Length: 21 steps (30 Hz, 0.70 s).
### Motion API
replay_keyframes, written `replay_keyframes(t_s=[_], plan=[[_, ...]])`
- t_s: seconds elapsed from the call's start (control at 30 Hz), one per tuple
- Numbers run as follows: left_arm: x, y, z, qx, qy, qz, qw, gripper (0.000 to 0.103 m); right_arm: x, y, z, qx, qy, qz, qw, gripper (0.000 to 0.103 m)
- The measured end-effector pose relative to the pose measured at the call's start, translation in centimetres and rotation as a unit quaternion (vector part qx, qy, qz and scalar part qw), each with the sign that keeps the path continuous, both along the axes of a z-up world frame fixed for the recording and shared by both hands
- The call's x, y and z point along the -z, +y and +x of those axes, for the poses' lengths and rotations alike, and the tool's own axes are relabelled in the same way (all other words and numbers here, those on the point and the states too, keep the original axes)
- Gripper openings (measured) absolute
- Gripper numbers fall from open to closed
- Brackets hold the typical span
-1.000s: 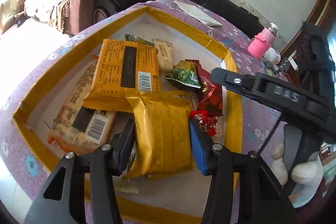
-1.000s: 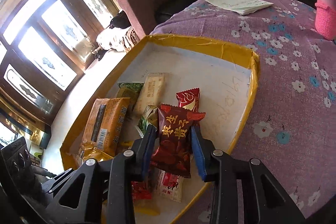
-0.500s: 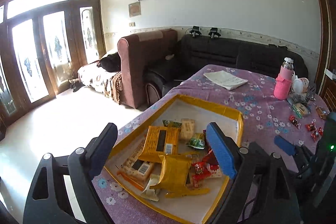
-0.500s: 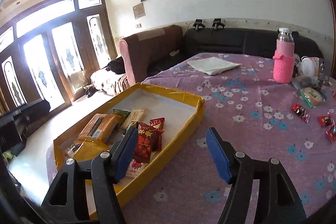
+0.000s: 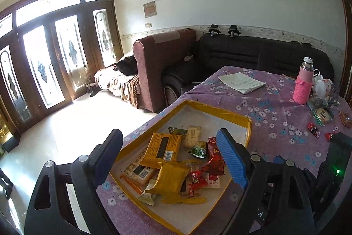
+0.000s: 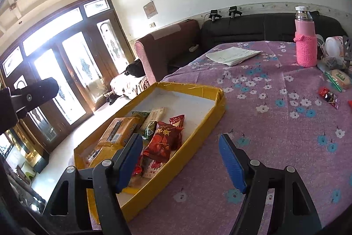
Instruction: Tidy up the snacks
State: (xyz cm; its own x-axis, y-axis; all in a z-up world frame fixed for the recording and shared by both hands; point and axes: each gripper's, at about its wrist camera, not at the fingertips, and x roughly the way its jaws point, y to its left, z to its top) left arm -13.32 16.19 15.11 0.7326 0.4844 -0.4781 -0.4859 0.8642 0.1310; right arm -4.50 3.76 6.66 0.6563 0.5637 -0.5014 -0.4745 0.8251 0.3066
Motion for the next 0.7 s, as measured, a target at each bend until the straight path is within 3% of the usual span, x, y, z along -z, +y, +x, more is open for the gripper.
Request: replay_keyframes(t_s=[0.23, 0.4, 0.7], plan=[[-1.5, 2.2, -3.7, -0.013, -0.034, -0.009, 0.9993, 0.088, -0.5, 0.3, -0.4, 0.014, -0.021, -0.016, 1.000, 0.073], [-1.2, 5.0, -5.5, 0.004, -0.052, -0.039, 0.9979, 0.088, -0.7, 1.8, -2.1, 0.032, -0.070, -0.075, 0.994, 0.073], [1.8, 10.3, -3.8, 0.028, -0.035, -0.109, 0.9931, 0.088, -1.8, 1.7, -5.0, 0.056, -0.025, -0.087, 0.994, 0.078]])
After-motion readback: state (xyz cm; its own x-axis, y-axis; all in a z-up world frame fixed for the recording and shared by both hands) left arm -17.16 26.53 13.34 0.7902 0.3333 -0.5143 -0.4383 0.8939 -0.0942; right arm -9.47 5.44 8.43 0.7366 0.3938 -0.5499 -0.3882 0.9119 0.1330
